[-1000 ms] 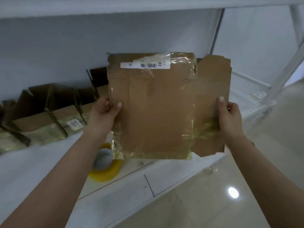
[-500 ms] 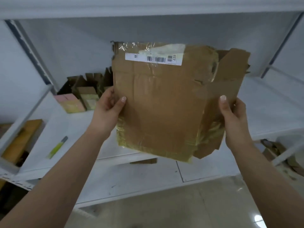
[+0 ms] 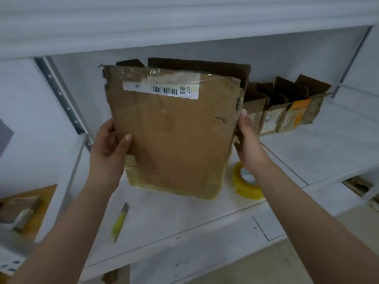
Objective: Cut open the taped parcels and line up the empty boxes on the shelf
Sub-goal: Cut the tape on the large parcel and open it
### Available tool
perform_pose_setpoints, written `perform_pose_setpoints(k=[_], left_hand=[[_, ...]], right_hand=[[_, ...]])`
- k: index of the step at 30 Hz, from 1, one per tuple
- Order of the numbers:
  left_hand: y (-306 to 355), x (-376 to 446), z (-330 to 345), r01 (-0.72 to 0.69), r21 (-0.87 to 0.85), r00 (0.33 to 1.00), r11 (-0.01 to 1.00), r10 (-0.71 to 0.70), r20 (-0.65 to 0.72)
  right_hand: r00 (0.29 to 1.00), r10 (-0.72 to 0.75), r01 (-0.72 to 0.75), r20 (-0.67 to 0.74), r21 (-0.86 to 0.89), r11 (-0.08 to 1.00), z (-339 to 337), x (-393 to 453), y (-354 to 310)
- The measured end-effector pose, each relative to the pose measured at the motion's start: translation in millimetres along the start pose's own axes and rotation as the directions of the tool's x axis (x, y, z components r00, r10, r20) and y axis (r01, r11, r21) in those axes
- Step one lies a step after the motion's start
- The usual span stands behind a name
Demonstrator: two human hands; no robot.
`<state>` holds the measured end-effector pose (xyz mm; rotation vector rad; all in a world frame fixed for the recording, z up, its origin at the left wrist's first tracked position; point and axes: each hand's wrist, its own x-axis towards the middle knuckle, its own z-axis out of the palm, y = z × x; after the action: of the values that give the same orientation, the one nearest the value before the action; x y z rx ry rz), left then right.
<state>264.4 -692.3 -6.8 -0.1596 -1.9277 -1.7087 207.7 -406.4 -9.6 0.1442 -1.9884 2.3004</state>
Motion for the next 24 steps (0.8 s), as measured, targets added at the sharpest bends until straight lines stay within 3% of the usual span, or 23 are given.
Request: perform_pose_setpoints(k=[5,13,18,21,24], left_hand=[[-24.1,4.6,-15.4,0.002,-0.002,0.998,1.000,-0.002,0.055],[-57.5,-29.7,7.1,0.182,0.070,0.975,0.981,-0.189,0.118],[-65.3,-36.3,-2.7,0.288,-0.094,0.947,0.953,-0.270,0.173],[-57.3,-28.4,-7.0,0.339,-0.259,0.940,0.904,-0.315,0.130],[-37.0,-11.4,-3.8,0.299,-0.350,0.953,0.888,-0.295,0.066]], right_hand=[[0.994,0.095,-0.090,-0.058,0.083,0.992,14.9,6.3,29.4],[0.963,0.239,-0.216,-0.124,0.175,0.961,-11.4,9.9,60.6],[0.948,0.308,-0.288,-0.077,0.199,0.937,-16.7,6.3,66.1],[0.970,0.237,-0.228,-0.058,0.131,0.965,-13.7,0.5,51.5],[0.988,0.155,-0.154,-0.006,0.099,0.983,-14.3,-0.5,36.9]])
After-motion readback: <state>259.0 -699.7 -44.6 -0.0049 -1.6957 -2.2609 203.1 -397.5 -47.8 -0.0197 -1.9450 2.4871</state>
